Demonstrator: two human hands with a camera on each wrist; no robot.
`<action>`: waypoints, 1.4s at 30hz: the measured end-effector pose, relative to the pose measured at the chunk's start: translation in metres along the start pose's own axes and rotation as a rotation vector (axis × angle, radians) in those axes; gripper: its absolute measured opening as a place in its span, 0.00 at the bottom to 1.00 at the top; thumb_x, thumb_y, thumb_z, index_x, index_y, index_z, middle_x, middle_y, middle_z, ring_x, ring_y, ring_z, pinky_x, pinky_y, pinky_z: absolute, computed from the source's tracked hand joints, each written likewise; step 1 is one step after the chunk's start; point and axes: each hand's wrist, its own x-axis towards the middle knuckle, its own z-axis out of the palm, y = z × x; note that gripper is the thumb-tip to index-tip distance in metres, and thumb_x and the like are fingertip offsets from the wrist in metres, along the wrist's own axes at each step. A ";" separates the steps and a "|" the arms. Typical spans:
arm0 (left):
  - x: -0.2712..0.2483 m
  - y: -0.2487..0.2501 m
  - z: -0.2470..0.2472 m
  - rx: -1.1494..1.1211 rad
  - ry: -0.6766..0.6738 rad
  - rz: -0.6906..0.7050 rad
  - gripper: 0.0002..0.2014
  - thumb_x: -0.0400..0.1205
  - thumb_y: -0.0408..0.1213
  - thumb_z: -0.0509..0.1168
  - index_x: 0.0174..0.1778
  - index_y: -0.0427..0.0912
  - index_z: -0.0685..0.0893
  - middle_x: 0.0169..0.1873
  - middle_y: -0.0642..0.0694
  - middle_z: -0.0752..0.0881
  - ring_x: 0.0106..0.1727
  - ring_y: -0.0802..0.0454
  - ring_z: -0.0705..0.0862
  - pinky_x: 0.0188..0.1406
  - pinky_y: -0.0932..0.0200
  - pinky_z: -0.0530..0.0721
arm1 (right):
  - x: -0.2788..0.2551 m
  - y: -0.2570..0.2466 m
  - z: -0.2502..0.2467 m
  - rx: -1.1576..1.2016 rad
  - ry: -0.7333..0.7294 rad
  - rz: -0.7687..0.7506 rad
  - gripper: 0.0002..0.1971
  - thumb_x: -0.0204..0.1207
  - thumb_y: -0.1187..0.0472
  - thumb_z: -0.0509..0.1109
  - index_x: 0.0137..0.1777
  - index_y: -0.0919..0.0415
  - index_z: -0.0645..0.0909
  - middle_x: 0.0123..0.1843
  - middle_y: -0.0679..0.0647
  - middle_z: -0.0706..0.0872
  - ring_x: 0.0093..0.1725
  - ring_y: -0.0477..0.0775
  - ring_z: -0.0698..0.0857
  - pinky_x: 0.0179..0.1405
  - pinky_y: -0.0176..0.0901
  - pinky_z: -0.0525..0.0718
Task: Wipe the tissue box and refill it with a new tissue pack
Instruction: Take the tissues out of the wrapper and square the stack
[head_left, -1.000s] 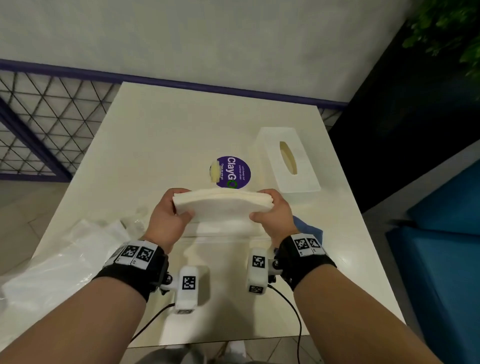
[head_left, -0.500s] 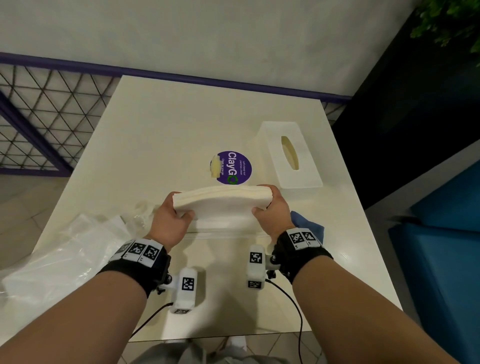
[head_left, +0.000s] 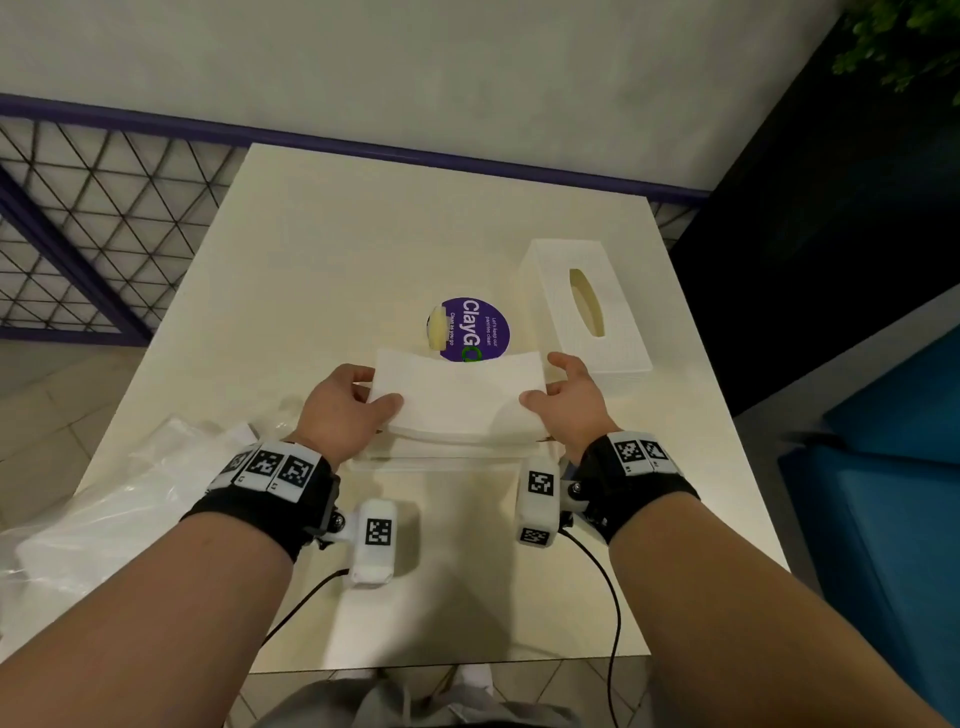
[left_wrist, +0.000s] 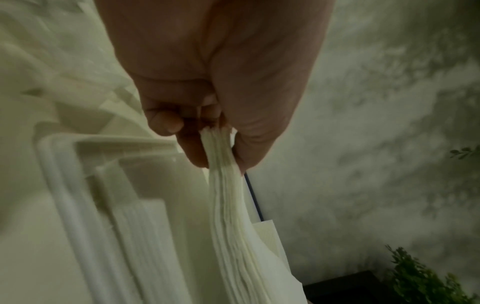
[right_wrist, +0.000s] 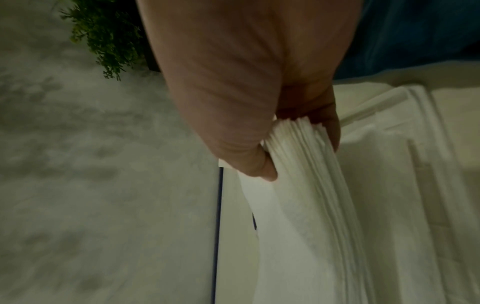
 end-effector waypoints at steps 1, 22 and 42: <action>0.000 -0.002 0.001 0.001 -0.005 -0.007 0.18 0.75 0.42 0.73 0.59 0.44 0.79 0.45 0.46 0.89 0.38 0.50 0.89 0.36 0.57 0.82 | 0.001 0.002 0.002 -0.011 0.006 0.012 0.33 0.74 0.63 0.72 0.77 0.51 0.63 0.44 0.52 0.84 0.53 0.59 0.87 0.55 0.56 0.88; -0.032 -0.048 -0.127 0.555 0.173 -0.001 0.40 0.67 0.62 0.74 0.73 0.51 0.70 0.68 0.42 0.75 0.68 0.41 0.76 0.66 0.36 0.75 | -0.033 -0.075 0.116 -0.307 -0.158 -0.412 0.15 0.76 0.65 0.66 0.63 0.60 0.80 0.60 0.56 0.83 0.47 0.44 0.79 0.51 0.32 0.74; -0.085 -0.136 -0.168 0.922 -0.028 -0.282 0.69 0.52 0.69 0.77 0.81 0.60 0.39 0.83 0.50 0.51 0.83 0.43 0.52 0.77 0.30 0.56 | -0.076 -0.104 0.298 -1.337 -0.635 -0.544 0.29 0.58 0.50 0.65 0.64 0.50 0.74 0.50 0.53 0.75 0.59 0.61 0.73 0.57 0.62 0.76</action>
